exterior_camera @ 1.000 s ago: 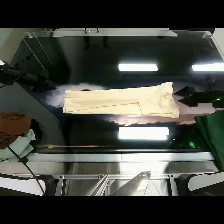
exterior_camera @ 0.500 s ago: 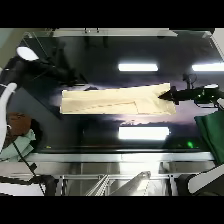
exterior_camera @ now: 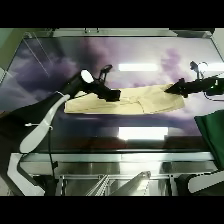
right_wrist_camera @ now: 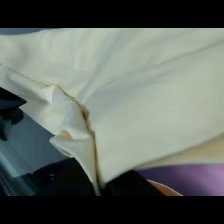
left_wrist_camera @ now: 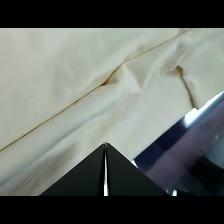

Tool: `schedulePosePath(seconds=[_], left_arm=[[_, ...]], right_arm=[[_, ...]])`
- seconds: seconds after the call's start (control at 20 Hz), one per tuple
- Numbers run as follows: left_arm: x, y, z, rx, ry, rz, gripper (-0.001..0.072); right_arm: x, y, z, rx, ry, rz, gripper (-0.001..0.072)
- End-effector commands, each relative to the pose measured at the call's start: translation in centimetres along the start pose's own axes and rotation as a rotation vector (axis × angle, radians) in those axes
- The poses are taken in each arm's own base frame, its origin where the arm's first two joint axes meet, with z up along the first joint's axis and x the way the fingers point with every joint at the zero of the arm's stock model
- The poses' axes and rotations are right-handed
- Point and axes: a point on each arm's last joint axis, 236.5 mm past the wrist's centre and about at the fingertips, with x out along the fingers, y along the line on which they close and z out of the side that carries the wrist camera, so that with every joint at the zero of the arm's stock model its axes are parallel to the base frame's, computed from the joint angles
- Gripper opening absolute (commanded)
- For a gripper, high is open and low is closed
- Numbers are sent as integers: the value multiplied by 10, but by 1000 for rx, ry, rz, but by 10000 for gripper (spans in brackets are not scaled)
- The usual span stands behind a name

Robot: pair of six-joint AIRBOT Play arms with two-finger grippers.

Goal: Fold the shirts.

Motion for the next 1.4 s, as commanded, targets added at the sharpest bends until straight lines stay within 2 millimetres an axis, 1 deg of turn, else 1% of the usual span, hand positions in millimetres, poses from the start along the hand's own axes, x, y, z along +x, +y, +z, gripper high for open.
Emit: schedulePosePath(seconds=[0.0,0.05,0.15,0.2,0.25,0.3,0.35,0.4,0.45,0.5,0.55,0.6,0.65,0.7,0.75,0.85,0.9,0.95,1.0,1.05,1.1,1.15,1.2,1.25,1.3,1.35], left_arm=[[58,-14,-17,24,35,5,2],[67,-20,-17,32,52,-5,2],[78,-32,-6,45,58,-28,2],[76,-40,2,48,57,-44,2],[66,-48,14,65,48,-60,2],[49,-58,24,86,41,-77,2],[25,-67,36,110,25,-92,3],[-7,-75,49,135,6,-103,3],[-44,-81,60,158,-15,-111,3],[-80,-84,67,174,-36,-116,3],[-118,-84,74,183,-70,-109,4],[-151,-80,78,173,-107,-99,4],[-184,-74,78,151,-147,-84,10],[-212,-68,76,137,-179,-69,11],[-240,-60,72,121,-207,-52,11],[-290,-45,65,90,-268,-15,11],[-315,-38,62,76,-307,8,11],[-337,-31,58,61,-347,30,12],[-359,-26,55,46,-393,52,12],[-376,-20,52,30,-436,73,12],[-389,-14,48,19,-465,93,12],[-398,-7,40,7,-481,111,12],[-402,-1,34,-2,-492,123,12],[-402,5,27,-10,-493,133,12],[-402,11,20,-23,-493,141,12],[-399,18,15,-37,-493,146,12]], right_arm=[[-31,4,-13,-10,53,-66,24],[-33,8,-13,-19,49,-67,24],[-37,18,-13,-33,45,-56,23],[-39,26,-13,-40,43,-39,24],[-43,34,-13,-51,41,-31,24],[-49,41,-12,-59,40,-36,24],[-57,51,-9,-74,34,-45,24],[-66,61,-4,-86,25,-58,23],[-73,74,1,-106,15,-79,23],[-75,89,7,-130,5,-92,24],[-69,110,10,-163,7,-92,24],[-56,131,10,-199,23,-86,24],[-33,154,6,-236,48,-73,24],[-5,176,0,-277,74,-59,24],[28,199,-8,-325,100,-46,24],[94,237,-27,-434,125,-43,24],[132,256,-37,-483,114,-45,23],[172,272,-41,-522,73,-55,22],[213,281,-48,-559,46,-66,22],[259,285,-62,-592,55,-67,24],[301,285,-80,-615,90,-55,111],[339,283,-108,-625,167,-32,460],[362,282,-135,-626,243,-15,547],[375,284,-153,-606,292,-1,441],[377,296,-161,-591,304,28,413],[371,309,-157,-587,281,54,411]])
